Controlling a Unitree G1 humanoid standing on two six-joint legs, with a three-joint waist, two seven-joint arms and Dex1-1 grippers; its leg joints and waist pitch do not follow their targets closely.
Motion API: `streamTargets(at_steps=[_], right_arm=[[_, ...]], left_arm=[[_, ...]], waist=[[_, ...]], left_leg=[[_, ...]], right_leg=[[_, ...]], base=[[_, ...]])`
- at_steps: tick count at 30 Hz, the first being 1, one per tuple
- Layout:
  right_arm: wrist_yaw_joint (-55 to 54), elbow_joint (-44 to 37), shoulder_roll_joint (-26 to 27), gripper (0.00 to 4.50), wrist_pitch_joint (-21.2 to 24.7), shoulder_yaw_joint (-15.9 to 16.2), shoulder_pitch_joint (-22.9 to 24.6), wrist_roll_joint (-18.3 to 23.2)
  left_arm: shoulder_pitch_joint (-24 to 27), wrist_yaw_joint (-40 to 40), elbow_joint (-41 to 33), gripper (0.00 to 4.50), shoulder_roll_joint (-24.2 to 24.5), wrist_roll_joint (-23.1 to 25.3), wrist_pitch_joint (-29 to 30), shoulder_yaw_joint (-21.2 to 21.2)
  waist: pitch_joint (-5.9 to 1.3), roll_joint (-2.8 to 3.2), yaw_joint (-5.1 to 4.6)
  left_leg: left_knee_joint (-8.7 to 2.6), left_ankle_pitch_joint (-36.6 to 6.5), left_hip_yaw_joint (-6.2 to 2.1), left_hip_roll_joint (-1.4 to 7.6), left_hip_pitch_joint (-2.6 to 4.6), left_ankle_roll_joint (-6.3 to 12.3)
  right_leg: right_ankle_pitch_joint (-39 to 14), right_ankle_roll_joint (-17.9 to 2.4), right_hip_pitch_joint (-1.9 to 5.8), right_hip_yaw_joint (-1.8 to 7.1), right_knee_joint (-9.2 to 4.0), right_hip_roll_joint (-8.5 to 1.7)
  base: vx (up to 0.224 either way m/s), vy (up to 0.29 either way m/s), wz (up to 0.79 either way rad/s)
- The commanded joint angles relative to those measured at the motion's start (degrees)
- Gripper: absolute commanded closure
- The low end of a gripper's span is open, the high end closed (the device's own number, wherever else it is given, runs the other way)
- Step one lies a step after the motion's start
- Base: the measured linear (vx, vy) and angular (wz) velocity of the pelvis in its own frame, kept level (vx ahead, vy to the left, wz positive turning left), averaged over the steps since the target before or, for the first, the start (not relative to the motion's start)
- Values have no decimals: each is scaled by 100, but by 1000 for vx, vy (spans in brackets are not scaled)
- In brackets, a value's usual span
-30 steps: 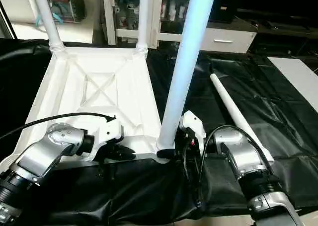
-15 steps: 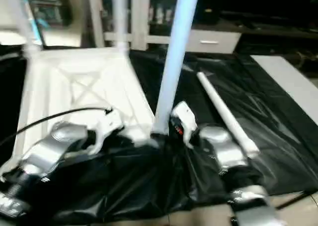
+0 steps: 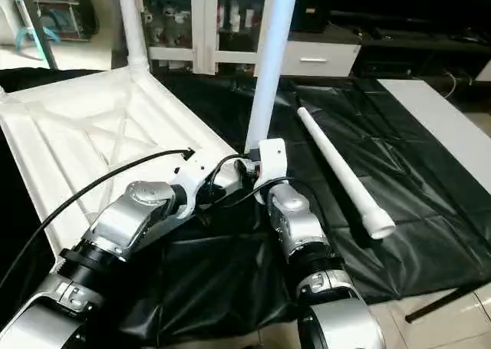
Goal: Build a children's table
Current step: Rotate leg to tighten
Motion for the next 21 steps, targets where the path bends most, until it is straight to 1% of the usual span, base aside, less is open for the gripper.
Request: streamTargets(at_steps=[1, 2, 3, 4, 5, 6, 7, 8, 9, 10, 11, 13, 14, 15, 16, 17, 18, 19, 20, 21], right_arm=[[-43, 260, 142, 178, 12, 271, -23, -277], [-53, 299, 149, 178, -50, 254, -33, -277], [-75, 288, 143, 178, -151, 234, -23, -281], [4, 256, 146, 178, -205, 216, -9, -247], [161, 201, 150, 178, -208, 209, 10, -190], [257, 122, 155, 143, -207, 190, 36, -151], [335, 37, 157, 122, -212, 172, 62, -112], [529, -126, 152, 108, -207, 170, 111, -30], [561, -153, 151, 106, -207, 169, 119, -17], [620, -185, 151, 106, -212, 171, 127, 6], [696, -275, 135, 74, -222, 174, 152, 37], [759, -421, 91, 66, -225, 157, 194, 79], [826, -642, 0, 66, -222, 166, 269, 98], [843, -805, -72, 55, -193, 158, 334, 115], [849, -874, -102, 44, -180, 155, 363, 121], [855, -1081, -191, 30, -141, 155, 467, 90], [818, -1235, -256, 30, -111, 153, 554, 41], [790, -1594, -410, 28, -21, 175, 776, -60], [786, -1678, -452, 23, -1, 187, 831, -91], [805, -1751, -476, 11, 23, 187, 878, -127]], left_arm=[[-184, 341, 2, 450, -11, 61, -129, 142], [-188, 355, 36, 450, -11, 70, -146, 157], [-185, 374, 78, 450, 8, 86, -154, 185], [-182, 372, 82, 450, 15, 87, -153, 194], [-181, 365, 83, 450, 23, 86, -151, 199], [-182, 358, 90, 450, 31, 86, -154, 202], [-183, 353, 97, 450, 39, 86, -157, 204], [-184, 341, 104, 450, 48, 87, -154, 201], [-185, 339, 107, 450, 50, 87, -154, 201], [-185, 336, 108, 450, 52, 84, -152, 199], [-185, 332, 107, 450, 57, 81, -152, 199], [-182, 320, 110, 450, 69, 78, -158, 201], [-174, 289, 115, 450, 94, 74, -178, 199], [-167, 250, 123, 450, 122, 76, -201, 185], [-162, 232, 125, 450, 135, 78, -213, 178], [-159, 155, 164, 450, 175, 78, -325, 152], [-164, 108, 206, 450, 199, 76, -388, 140], [-203, 13, 343, 450, 248, 103, -647, 89], [-215, -3, 380, 450, 254, 112, -717, 77], [-227, -10, 411, 450, 258, 116, -778, 66]], waist=[[-355, 43, 44], [-355, 40, 50], [-358, 61, 59], [-373, 52, 66], [-377, 67, 74], [-376, 70, 76], [-375, 68, 73], [-364, 77, 82], [-357, 80, 85], [-351, 74, 77], [-354, 87, 71], [-349, 77, 42], [-345, 82, 42], [-344, 91, 57], [-347, 87, 50], [-356, 108, 52], [-344, 113, 52], [-348, 104, 58], [-347, 99, 72], [-341, 94, 70]], left_leg=[[-472, -1524, -41, 194, -1, -15], [-465, -1476, -28, 188, 4, 0], [-466, -1430, -31, 189, 2, -2], [-462, -1287, -27, 190, -10, 13], [-463, -1221, -28, 191, -16, 23], [-464, -1169, -21, 194, -13, 44], [-465, -1164, -19, 194, -20, 57], [-468, -1212, -15, 198, -10, 66], [-474, -1280, -15, 201, -14, 58], [-488, -1367, -29, 200, -33, 45], [-491, -1407, -36, 203, -31, 26], [-492, -1482, -42, 204, -34, 1], [-487, -1577, -39, 200, -19, 2], [-486, -1569, -36, 197, -14, 13], [-491, -1517, -43, 202, -32, 25], [-488, -1410, -46, 197, -42, 40], [-489, -1398, -38, 196, -39, 49], [-479, -1344, -31, 186, -32, 69], [-479, -1317, -25, 185, -25, 81], [-481, -1286, -22, 183, -33, 105]], right_leg=[[-1796, -869, 241, 280, -357, -342], [-1801, -894, 243, 284, -357, -345], [-1782, -899, 252, 286, -349, -347], [-1631, -906, 268, 287, -323, -336], [-1536, -921, 275, 288, -308, -332], [-1426, -955, 271, 287, -298, -318], [-1401, -969, 276, 286, -295, -314], [-1444, -979, 266, 286, -307, -312], [-1525, -964, 271, 285, -322, -308], [-1662, -923, 285, 283, -331, -313], [-1720, -910, 285, 282, -333, -317], [-1849, -878, 276, 280, -353, -320], [-2000, -830, 260, 278, -383, -320], [-1995, -809, 260, 282, -393, -318], [-1940, -816, 268, 284, -373, -319], [-1837, -828, 279, 282, -357, -310], [-1829, -819, 271, 284, -377, -304], [-1778, -808, 270, 287, -378, -294], [-1757, -802, 268, 289, -380, -291], [-1735, -829, 269, 295, -375, -293]], base=[[0, 0, 0], [0, 0, 0], [0, 0, 0], [0, 0, 0], [0, 0, 0], [0, 0, 0], [0, 0, 0], [0, 0, 0], [0, 0, 0], [0, 0, 0], [0, 0, 0], [0, 0, 0], [0, 0, 0], [0, 0, 0], [0, 0, 0], [0, 0, 0], [0, 0, 0], [0, 0, 0], [0, 0, 0], [0, 0, 0]])
